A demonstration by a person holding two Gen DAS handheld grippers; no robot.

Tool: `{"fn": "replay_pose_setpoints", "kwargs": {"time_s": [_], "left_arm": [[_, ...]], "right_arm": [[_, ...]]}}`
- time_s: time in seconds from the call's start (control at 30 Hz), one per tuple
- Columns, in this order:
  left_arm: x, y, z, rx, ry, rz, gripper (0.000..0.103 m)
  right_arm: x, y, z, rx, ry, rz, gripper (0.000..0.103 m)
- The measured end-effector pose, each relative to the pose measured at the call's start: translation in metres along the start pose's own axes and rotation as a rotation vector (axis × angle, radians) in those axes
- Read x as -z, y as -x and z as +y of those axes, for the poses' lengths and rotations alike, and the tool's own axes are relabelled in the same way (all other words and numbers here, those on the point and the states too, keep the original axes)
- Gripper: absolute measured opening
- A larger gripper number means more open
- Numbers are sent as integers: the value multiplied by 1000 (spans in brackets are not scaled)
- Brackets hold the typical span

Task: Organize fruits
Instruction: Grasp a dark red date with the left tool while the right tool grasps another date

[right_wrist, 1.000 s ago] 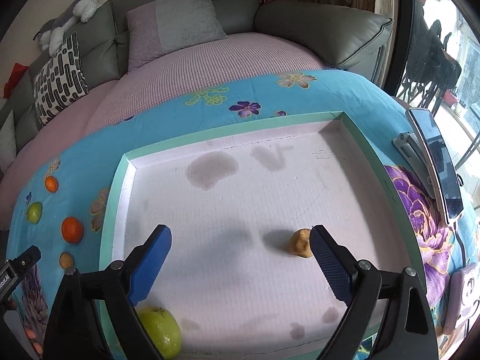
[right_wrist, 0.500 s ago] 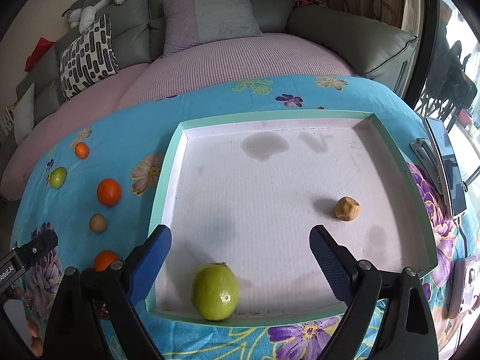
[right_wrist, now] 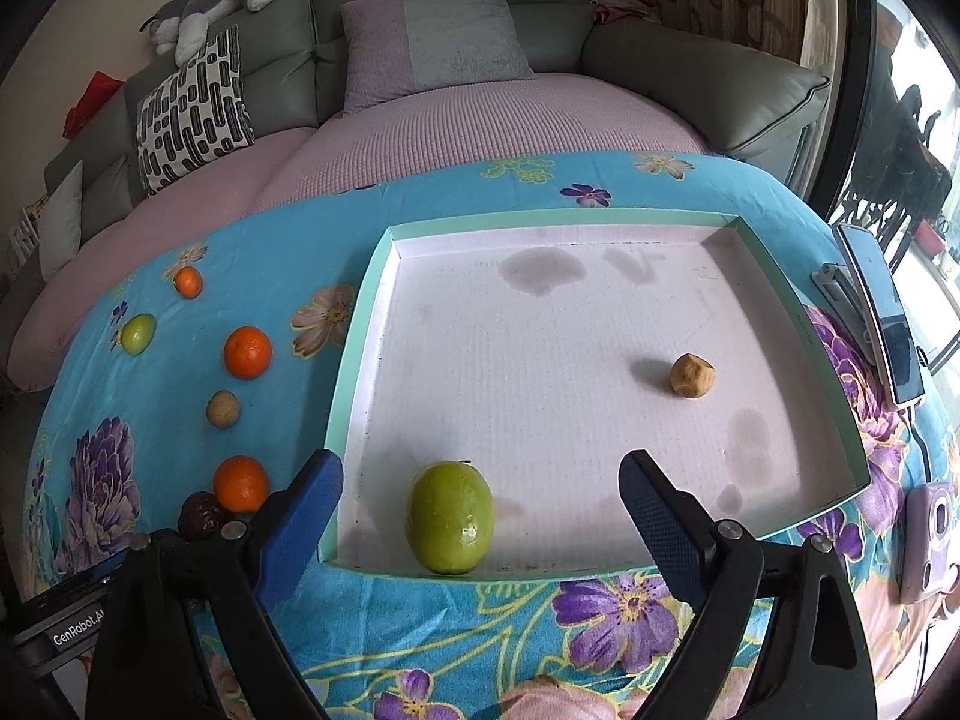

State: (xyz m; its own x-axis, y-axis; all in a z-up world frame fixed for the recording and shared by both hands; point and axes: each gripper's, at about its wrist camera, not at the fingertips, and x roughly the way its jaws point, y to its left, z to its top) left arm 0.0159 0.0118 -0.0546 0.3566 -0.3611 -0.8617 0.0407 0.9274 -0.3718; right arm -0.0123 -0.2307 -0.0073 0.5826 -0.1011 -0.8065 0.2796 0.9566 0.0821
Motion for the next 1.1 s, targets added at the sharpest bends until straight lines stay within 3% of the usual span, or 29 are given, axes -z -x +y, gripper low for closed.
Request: {"fn": "replay_pose_setpoints", "kwargs": {"time_s": [0.27,0.5,0.67,0.87,1.0,1.1], "left_arm": [[-10,13,14,4,55,-61,41],[-22,29,43,-26,116,-103,41],[-27,39,66,-77,161,-131,41],[-30,39,73,-63,187,-139,41],[-31,40,71,-54,188,-141,41],[-31,40,73,-53,203,-140,41]], "right_arm": [[0,0,4,-16,7,9,94],[0,-1,21,-132,37,34,94],[8,-1,59,-186,191,45,94],[28,-7,103,-224,372,76,93],[38,-15,119,-236,453,113,82],[45,-23,126,-230,499,142,80]]}}
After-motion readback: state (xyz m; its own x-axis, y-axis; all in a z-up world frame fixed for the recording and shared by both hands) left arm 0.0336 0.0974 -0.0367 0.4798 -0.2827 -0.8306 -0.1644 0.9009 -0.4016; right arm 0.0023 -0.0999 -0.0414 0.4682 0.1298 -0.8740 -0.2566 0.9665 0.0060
